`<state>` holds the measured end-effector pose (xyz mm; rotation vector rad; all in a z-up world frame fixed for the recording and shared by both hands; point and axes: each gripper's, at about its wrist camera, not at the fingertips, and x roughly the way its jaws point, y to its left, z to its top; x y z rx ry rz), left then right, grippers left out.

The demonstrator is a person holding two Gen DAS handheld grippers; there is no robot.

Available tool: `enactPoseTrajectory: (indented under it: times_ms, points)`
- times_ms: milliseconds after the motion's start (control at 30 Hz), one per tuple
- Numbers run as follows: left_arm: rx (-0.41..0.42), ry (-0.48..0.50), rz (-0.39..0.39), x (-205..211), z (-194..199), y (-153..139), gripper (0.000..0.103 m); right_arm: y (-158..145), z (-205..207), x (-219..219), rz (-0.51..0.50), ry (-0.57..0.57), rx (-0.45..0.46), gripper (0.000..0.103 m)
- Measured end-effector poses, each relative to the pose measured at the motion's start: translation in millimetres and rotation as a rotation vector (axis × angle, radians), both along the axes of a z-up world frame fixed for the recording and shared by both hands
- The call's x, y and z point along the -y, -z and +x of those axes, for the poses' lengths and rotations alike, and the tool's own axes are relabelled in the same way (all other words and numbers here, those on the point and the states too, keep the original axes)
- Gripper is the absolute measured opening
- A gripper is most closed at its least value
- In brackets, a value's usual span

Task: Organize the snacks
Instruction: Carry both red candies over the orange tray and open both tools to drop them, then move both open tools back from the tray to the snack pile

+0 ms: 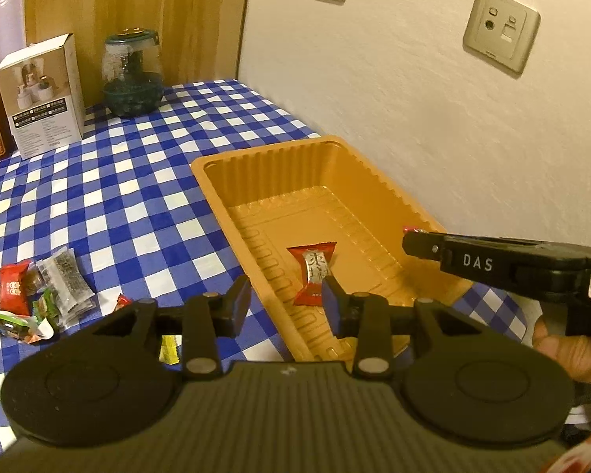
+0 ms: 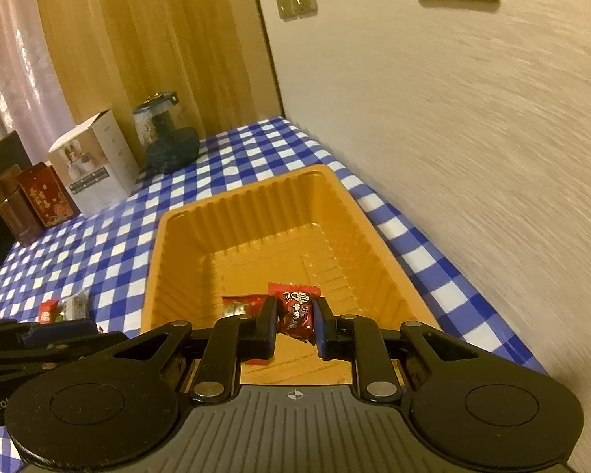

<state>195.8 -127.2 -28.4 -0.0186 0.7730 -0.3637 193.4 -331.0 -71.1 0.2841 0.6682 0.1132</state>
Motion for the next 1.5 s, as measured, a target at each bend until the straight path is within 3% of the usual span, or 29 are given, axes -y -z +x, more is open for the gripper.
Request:
enactPoseTrajectory:
  times_ms: [67, 133, 167, 200, 300, 700, 1500]
  points:
    - [0.0, -0.008, -0.002, -4, -1, 0, 0.043, 0, 3, 0, 0.019, -0.003, 0.004, 0.02]
    - [-0.003, -0.016, -0.001, -8, -2, 1, 0.045, 1, 5, 0, 0.044, -0.002, -0.005, 0.033]
    - [-0.004, -0.021, -0.001, -11, -3, 1, 0.045, 2, 5, 1, 0.056, 0.004, -0.005, 0.056]
    - [-0.005, -0.026, -0.001, -13, -4, 1, 0.046, 2, 4, 1, 0.061, 0.01, 0.001, 0.069]
    - [-0.013, -0.041, -0.001, -22, -7, 2, 0.054, 1, 2, 0, 0.044, 0.013, -0.001, 0.07]
    - [-0.013, -0.097, -0.016, -52, -29, -8, 0.066, -10, -21, -15, 0.016, 0.001, -0.026, 0.07]
    - [0.024, -0.236, 0.008, -126, -98, -36, 0.074, -46, -79, -92, -0.014, -0.129, -0.003, 0.07]
